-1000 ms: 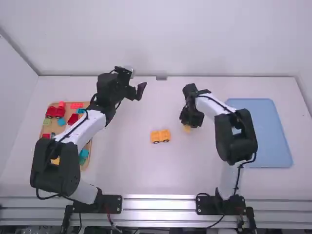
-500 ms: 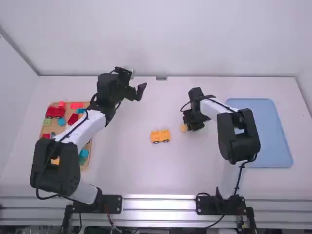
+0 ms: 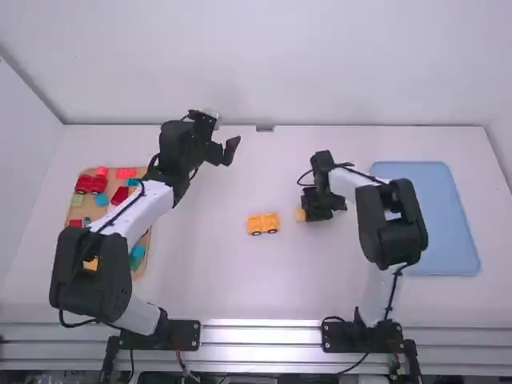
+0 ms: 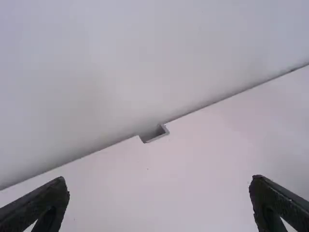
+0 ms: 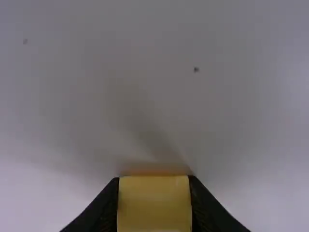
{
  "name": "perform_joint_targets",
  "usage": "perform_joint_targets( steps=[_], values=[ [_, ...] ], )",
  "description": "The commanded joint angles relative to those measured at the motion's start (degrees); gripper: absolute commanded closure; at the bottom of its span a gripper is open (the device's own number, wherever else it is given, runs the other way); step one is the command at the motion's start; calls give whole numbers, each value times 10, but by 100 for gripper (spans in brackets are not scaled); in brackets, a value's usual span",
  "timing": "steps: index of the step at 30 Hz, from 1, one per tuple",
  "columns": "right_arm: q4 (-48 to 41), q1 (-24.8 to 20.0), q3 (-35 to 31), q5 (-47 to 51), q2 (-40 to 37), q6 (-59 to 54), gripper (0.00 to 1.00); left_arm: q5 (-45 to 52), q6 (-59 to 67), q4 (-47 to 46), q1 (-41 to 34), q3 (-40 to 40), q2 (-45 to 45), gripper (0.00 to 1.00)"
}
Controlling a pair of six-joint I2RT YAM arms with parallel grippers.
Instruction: Assemble lego blocks to make yellow taxi
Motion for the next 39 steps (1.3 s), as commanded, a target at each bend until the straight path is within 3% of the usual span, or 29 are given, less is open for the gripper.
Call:
perform_joint_targets(
  steps=[1,7,8,12,15,25,39],
  values=[
    [-3,2,-7,7,4,10,100,-4,2,-2,-3,-3,-17,1],
    [0,4,-7,7,4,10,98,-4,2,-3,-3,-3,-17,1],
    [-1,4,-7,5,4,10,79,-4,2,-3,-3,-3,-17,1],
    [-1,5,-7,5,4,10,28,-4,2,-4,-3,-3,-17,1],
    [-1,7,-7,5,4,10,0,-4,2,-4,-3,-3,-17,1],
    [-9,-22,7,-66,3,-52,2,-4,2,-6,-3,-3,-17,1],
    [-162,-98,149,-217,3,-252,2,-4,3,-11,-3,-3,-17,1]
  ],
)
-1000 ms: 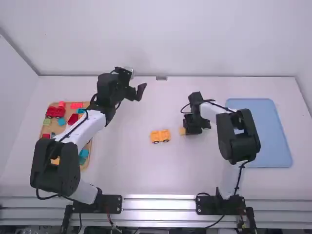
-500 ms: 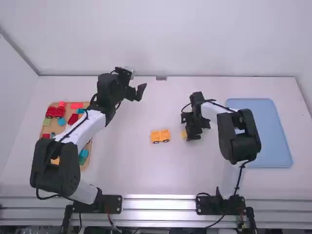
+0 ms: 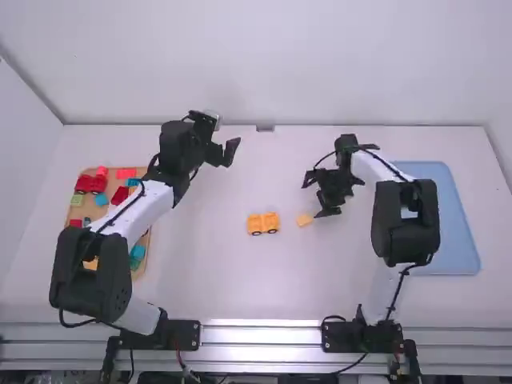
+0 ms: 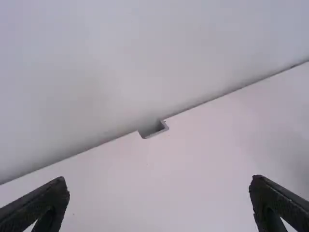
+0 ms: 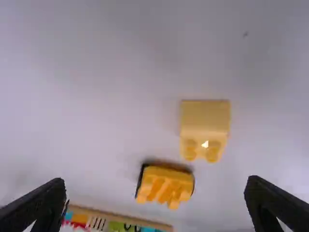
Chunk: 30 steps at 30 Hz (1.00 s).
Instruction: Assemble lego blocks to make yellow taxi
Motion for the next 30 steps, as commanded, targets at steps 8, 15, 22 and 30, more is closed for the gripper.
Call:
perform_joint_targets(
  steps=[8,15,22,30],
  values=[
    [-69,-48,119,-97,3,-133,2,-4,4,-5,-3,-3,-17,1],
    [-78,-79,189,-254,3,-369,2,-4,2,-6,-3,-3,-17,1],
    [-52,-97,211,-330,3,-920,2,-54,2,-24,-3,-3,-17,1],
    [60,-103,211,-213,3,-1034,2,-52,34,-85,-3,-3,-17,1]
  ],
)
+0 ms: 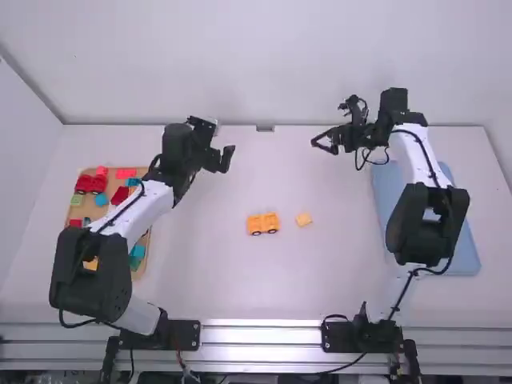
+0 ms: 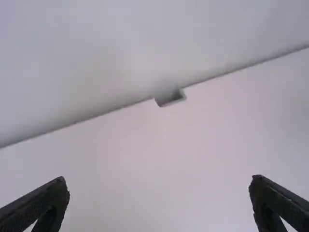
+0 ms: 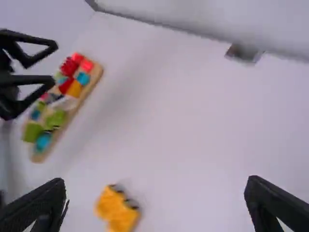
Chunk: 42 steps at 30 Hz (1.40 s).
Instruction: Assemble lego blocks to make yellow taxi
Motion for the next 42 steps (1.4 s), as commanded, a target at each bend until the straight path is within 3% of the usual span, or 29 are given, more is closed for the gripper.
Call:
perform_joint_targets(
  steps=[1,4,7,9,11,13,17,19,23,29,36,42],
  values=[
    [24,-3,11,52,3,-39,2,11,32,-10,-3,-3,-16,1],
    [39,-2,11,89,3,18,2,64,72,-24,-3,-3,-16,1],
    [0,4,11,62,3,-92,2,141,133,-40,-3,-3,-16,1],
    [-89,3,12,19,3,-269,2,221,188,-59,-3,-3,-16,1],
    [-126,3,12,13,3,-332,2,242,203,-66,-3,-3,-16,1],
    [-243,3,9,8,3,-529,2,302,251,-96,-3,-3,-16,1],
    [-296,4,-17,10,3,-685,2,341,314,-146,-3,-3,-16,1],
    [-283,4,-29,12,3,-692,2,345,329,-160,-3,-3,-15,1],
    [-172,4,-87,24,3,-642,2,348,358,-190,-3,-9,-6,1],
    [-87,5,-135,25,3,-563,2,355,393,-165,-3,-44,-4,1],
    [-80,12,-193,23,3,-672,2,430,460,-83,-3,-119,-4,1],
    [-73,25,-249,23,4,-732,1,449,370,26,-3,-173,13,1]
  ],
)
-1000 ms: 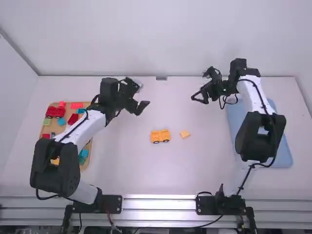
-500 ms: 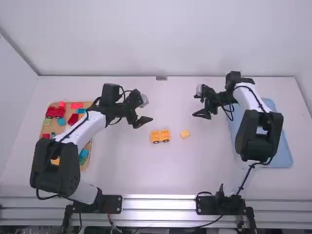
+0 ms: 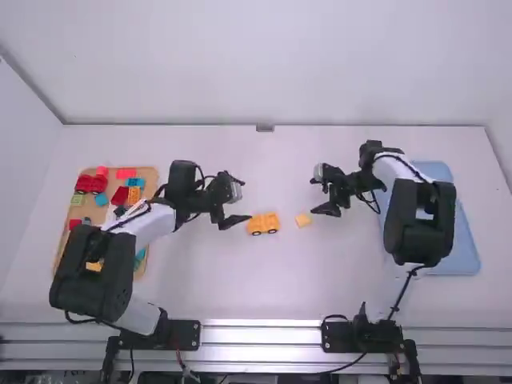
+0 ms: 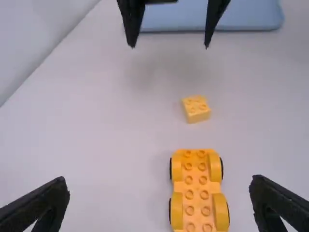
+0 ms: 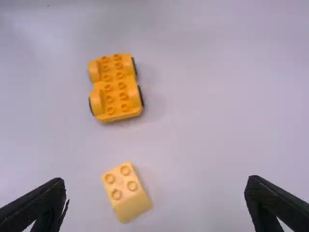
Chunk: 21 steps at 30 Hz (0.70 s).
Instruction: Assemble lego blocks to make yellow taxi
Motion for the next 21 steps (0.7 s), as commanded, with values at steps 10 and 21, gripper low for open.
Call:
perform_joint_targets(
  steps=[10,21],
  values=[
    [66,17,-39,-4,83,-42,1,89,-36,83,-3,-11,91,1],
    [54,-3,-25,-27,152,-168,14,101,-38,92,-3,-11,100,1]
  ],
)
